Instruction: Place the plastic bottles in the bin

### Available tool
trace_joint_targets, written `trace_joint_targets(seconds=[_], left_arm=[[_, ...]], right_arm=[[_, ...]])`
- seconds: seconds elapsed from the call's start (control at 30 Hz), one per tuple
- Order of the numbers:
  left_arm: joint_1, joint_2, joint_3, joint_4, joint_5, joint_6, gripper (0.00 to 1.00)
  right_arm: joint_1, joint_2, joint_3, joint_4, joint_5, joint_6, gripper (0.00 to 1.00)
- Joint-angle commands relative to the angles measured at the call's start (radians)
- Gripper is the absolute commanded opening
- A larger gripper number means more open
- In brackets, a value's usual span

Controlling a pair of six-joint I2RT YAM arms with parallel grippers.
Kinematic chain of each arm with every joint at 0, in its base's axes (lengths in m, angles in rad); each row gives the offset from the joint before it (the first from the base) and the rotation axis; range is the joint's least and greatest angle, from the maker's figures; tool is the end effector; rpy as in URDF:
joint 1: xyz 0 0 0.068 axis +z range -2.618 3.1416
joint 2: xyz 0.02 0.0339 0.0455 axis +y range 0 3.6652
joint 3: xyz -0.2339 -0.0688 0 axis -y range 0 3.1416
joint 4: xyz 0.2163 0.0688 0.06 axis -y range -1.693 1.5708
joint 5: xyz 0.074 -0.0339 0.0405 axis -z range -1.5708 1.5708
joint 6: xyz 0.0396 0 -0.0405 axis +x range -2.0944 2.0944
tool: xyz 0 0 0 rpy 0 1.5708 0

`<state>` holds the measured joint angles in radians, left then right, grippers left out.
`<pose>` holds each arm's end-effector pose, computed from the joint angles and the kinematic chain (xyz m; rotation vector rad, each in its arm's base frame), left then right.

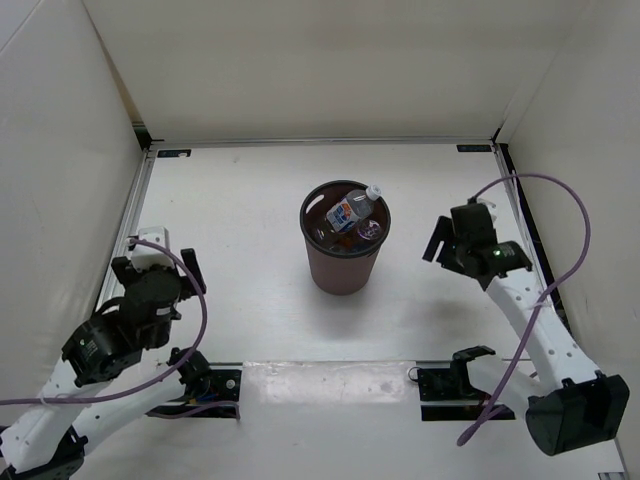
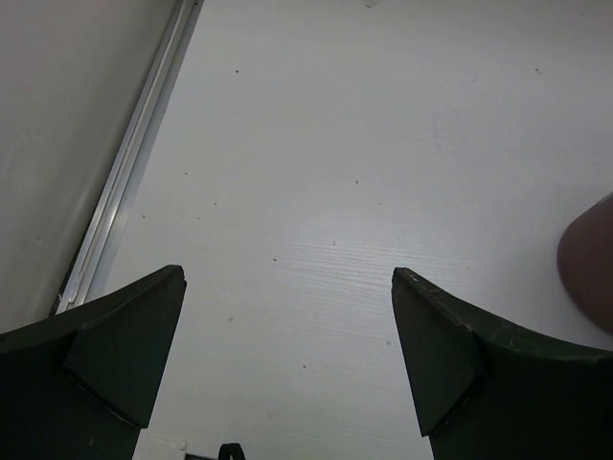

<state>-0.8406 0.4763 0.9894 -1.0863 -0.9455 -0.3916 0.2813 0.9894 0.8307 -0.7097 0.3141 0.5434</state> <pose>0.0591 -0.0179 0.3265 -0.0896 1.8961 0.1876 0.1828 0.0401 0.2488 0.4478 2.3408 0.0042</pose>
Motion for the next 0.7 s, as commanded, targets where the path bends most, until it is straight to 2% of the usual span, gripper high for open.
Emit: trace_joint_targets(seconds=[0.0,0.07,0.1,0.13,0.2,0.23,0.27,0.3,0.4,0.47,0.53,0.67], left_arm=[[-0.003,0.027,-0.018,0.032,0.04,0.02,1.0],[-0.003,0.041,-0.02,0.04,0.054,0.03,1.0],[-0.003,0.047,-0.018,0.042,0.06,0.036,1.0],[-0.002,0.059,-0.02,0.039,0.062,0.039,1.0],[-0.005,0.07,-0.024,0.048,0.079,0.045,1.0],[-0.003,0.077,-0.032,0.058,0.083,0.057,1.0],[-0.003,0.077,-0.035,0.072,0.094,0.06,1.0],[-0.005,0.077,-0.046,0.08,0.103,0.069,1.0],[-0.003,0.074,-0.076,0.121,0.113,0.086,1.0],[-0.003,0.071,-0.1,0.137,0.114,0.114,1.0],[-0.003,0.056,-0.112,0.16,0.113,0.128,1.0],[-0.003,-0.01,-0.167,0.227,0.116,0.166,1.0]], right_arm=[[0.008,0.005,0.277,-0.185,-0.073,-0.069,0.81],[0.033,0.006,0.402,-0.252,-0.066,-0.088,0.81],[0.057,0.012,0.441,-0.331,-0.057,-0.106,0.89],[0.074,0.011,0.476,-0.359,-0.035,-0.121,0.9],[0.187,-0.009,0.559,-0.471,0.049,-0.134,0.9],[0.221,-0.033,0.571,-0.54,0.144,-0.126,0.9],[0.307,-0.069,0.584,-0.565,0.252,-0.097,0.9],[0.394,-0.089,0.582,-0.588,0.366,-0.07,0.9],[0.56,-0.225,0.494,-0.652,0.541,0.058,0.9],[0.611,-0.349,0.427,-0.656,0.574,0.11,0.9],[0.619,-0.438,0.427,-0.625,0.522,0.066,0.9],[0.648,-0.622,0.397,-0.622,0.594,0.064,0.9]])
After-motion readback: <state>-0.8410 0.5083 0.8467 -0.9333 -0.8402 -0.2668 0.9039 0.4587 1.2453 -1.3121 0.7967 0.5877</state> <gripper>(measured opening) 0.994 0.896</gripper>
